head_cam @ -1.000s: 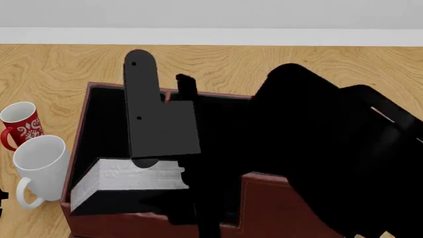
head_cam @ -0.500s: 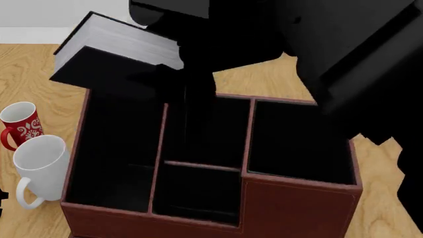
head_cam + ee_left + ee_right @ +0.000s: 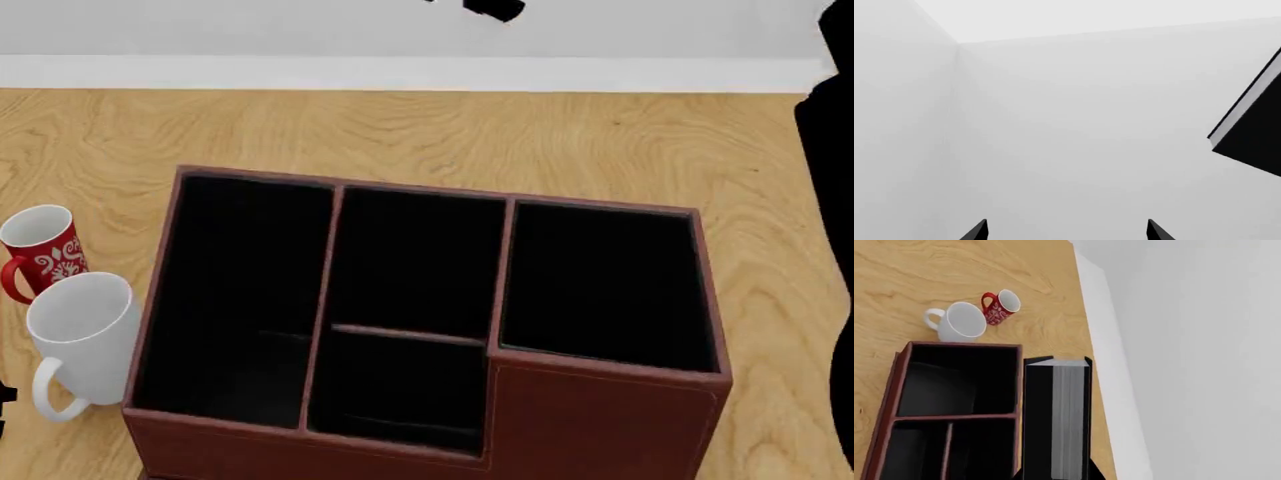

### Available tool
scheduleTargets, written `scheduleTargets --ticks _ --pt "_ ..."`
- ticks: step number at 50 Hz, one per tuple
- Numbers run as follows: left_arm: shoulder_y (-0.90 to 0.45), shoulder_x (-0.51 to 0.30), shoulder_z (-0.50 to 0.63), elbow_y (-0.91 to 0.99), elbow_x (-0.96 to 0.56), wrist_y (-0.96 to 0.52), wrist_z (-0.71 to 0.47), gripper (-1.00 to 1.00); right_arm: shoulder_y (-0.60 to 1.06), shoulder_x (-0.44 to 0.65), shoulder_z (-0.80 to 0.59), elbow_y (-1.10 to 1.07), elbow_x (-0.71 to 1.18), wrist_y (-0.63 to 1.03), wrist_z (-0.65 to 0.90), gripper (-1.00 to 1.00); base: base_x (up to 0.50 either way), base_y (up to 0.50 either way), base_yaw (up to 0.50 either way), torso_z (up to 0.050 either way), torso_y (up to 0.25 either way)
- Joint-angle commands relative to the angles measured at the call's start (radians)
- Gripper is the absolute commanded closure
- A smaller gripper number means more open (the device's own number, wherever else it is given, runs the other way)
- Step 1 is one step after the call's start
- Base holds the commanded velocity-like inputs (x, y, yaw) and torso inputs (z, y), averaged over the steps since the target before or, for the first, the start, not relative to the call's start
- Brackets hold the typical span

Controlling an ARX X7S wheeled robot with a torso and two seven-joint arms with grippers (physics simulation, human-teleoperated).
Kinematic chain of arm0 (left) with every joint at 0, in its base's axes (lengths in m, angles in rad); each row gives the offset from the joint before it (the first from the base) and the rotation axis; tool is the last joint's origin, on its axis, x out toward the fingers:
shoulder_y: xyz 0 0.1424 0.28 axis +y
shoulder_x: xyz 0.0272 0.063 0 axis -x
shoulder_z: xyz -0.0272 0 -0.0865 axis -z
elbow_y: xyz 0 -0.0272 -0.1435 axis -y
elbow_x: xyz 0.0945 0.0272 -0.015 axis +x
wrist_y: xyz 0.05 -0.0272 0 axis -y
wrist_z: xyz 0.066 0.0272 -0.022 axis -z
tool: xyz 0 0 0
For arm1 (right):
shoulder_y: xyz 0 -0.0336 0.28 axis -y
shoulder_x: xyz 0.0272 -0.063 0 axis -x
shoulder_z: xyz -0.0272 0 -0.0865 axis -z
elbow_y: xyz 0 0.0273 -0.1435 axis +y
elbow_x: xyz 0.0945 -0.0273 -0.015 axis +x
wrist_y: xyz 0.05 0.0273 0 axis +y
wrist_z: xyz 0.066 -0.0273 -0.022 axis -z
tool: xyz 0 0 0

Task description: Pick up the book and place it in the right compartment of the caddy.

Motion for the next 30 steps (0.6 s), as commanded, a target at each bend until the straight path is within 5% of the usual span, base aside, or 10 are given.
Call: scheduleTargets --ticks 1,20,30 --pt "0.0 0.0 0.0 0.0 0.0 0.0 0.0 -1.0 0.143 -0.12 -0.075 0.374 -0.133 -0.138 -0.12 1.0 0.0 0.0 0.0 0.0 0.0" --pt "0.0 0.0 0.0 0.0 0.0 0.0 0.0 -1.0 0.116 -0.085 -0.17 0.37 -0.254 -0.024 -0.236 1.0 0.0 0.0 0.0 0.0 0.001" --pt "0.0 0.0 0.0 0.0 0.0 0.0 0.0 -1.0 0.081 0.04 -0.211 0.092 -0.269 0.139 -0.262 1.0 0.0 0.0 0.0 0.0 0.001"
